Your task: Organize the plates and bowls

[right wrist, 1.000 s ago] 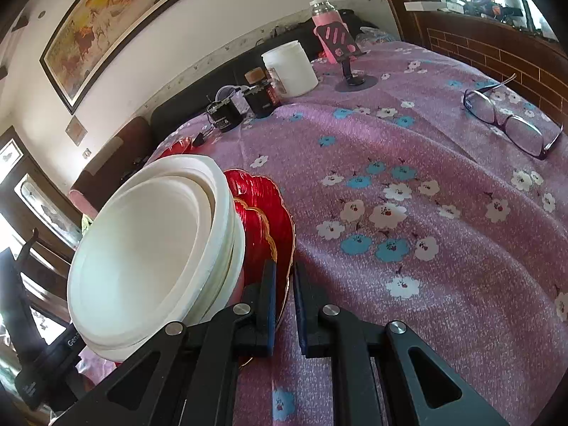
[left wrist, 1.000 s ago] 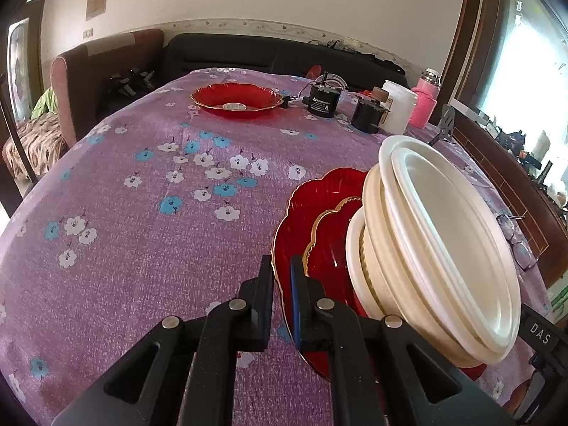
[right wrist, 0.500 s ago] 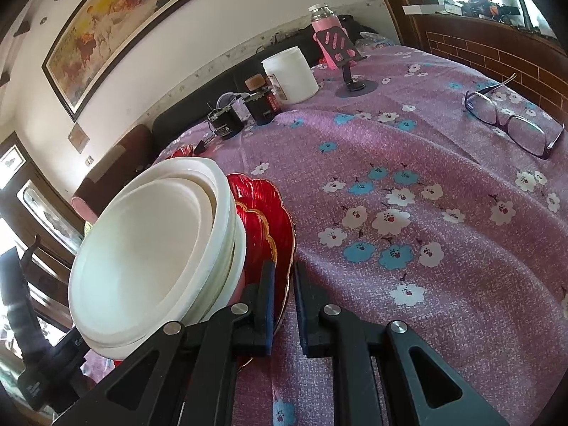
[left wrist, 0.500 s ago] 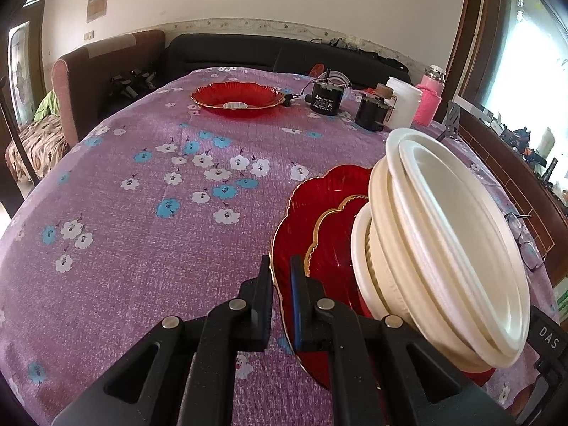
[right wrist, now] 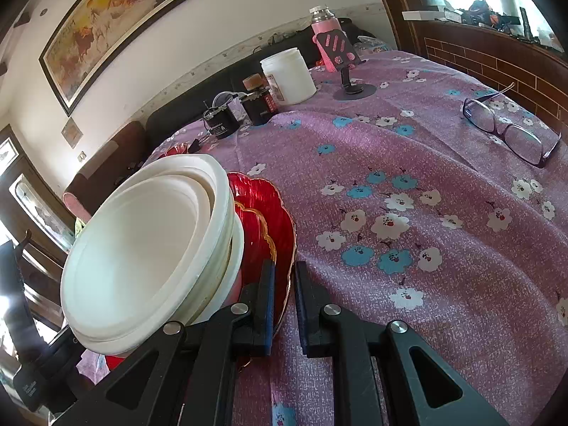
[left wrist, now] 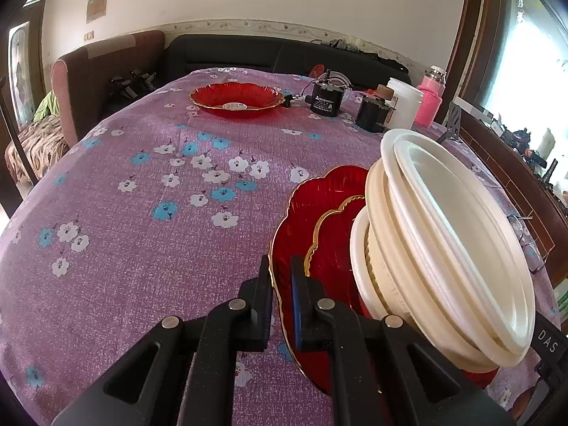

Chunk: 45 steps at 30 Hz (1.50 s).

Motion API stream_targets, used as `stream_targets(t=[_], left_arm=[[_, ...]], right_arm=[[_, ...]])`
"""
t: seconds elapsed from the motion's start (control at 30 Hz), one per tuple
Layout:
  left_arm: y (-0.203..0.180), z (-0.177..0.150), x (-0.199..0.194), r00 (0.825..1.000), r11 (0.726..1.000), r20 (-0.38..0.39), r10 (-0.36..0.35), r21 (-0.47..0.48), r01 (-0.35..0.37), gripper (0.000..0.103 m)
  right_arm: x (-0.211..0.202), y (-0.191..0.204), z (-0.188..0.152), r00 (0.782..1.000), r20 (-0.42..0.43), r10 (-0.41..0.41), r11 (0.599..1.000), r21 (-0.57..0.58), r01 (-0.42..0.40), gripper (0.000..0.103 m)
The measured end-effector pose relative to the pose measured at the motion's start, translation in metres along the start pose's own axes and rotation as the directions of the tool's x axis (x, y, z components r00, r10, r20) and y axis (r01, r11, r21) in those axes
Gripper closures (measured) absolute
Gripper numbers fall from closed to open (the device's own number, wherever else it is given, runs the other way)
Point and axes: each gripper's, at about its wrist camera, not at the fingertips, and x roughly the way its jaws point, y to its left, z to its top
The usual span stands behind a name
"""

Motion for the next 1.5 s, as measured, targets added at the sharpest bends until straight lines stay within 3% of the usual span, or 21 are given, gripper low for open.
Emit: stream_targets(t=[0.13,0.23,0.3,0.43,0.5,0.6,0.7,0.83,0.93,1.07,1.2,1.3,1.5], left_arm=[[0.003,0.000,0.000,1.000,1.000,0.001,0.005,-0.014,-0.005,0.089],[0.014,0.001,0.001,1.000,0.997,-0.005,0.004,-0.073,-0.005,0.070],[0.024,0.001,0.000,1.000,0.992,-0.004,0.004,-0.123,-0.004,0.053],[0.038,-0.002,-0.009,1.000,0.982,0.015,-0.013,-0.187,0.016,0.046],[0.047,-0.005,-0.020,0.999,0.975,0.043,-0.014,-0.221,0.023,0.032],[0.055,-0.010,-0.037,0.997,0.974,0.076,0.002,-0.226,0.015,0.028],[0.055,-0.021,-0.054,0.995,0.983,0.098,0.026,-0.182,-0.008,0.022],[0.051,-0.039,-0.082,0.984,0.990,0.179,0.004,-0.136,0.021,0.013],[0.029,-0.048,-0.098,0.972,0.999,0.231,-0.049,0.000,0.050,0.005],[-0.003,-0.064,-0.113,0.965,0.983,0.238,-0.109,0.172,0.069,0.000],[-0.027,-0.071,-0.109,0.977,0.955,0.184,-0.110,0.291,0.053,0.000],[-0.033,-0.076,-0.104,0.984,0.945,0.153,-0.095,0.325,0.041,0.000],[-0.037,-0.076,-0.100,0.987,0.941,0.162,0.021,0.331,-0.074,0.000]], right_arm=[[-0.001,-0.001,0.000,1.000,0.003,0.003,1.000,0.014,-0.003,0.087],[-0.005,-0.008,-0.001,1.000,0.000,0.000,0.999,0.035,0.000,0.070],[-0.011,-0.013,-0.003,1.000,0.013,-0.001,0.999,0.046,0.000,0.067],[-0.031,-0.016,-0.010,0.998,0.062,-0.004,0.999,0.033,0.002,0.060],[-0.046,-0.016,-0.016,0.994,0.100,-0.038,0.999,0.008,0.037,0.057],[-0.063,-0.017,-0.028,0.989,0.138,-0.045,0.999,-0.009,0.046,0.048],[-0.079,-0.016,-0.037,0.981,0.191,-0.038,0.998,-0.034,0.045,0.034],[-0.095,-0.010,-0.046,0.966,0.257,0.014,0.996,-0.089,0.009,0.018],[-0.094,-0.007,-0.044,0.969,0.246,0.032,0.994,-0.107,-0.006,0.017],[-0.093,-0.006,-0.045,0.968,0.246,0.046,0.994,-0.111,-0.019,0.017],[-0.093,-0.006,-0.045,0.968,0.249,0.046,0.994,-0.112,-0.019,0.016],[-0.092,-0.007,-0.045,0.970,0.243,0.025,0.994,-0.107,0.001,0.016],[-0.089,-0.005,-0.044,0.974,0.224,0.020,0.994,-0.112,0.005,0.016]])
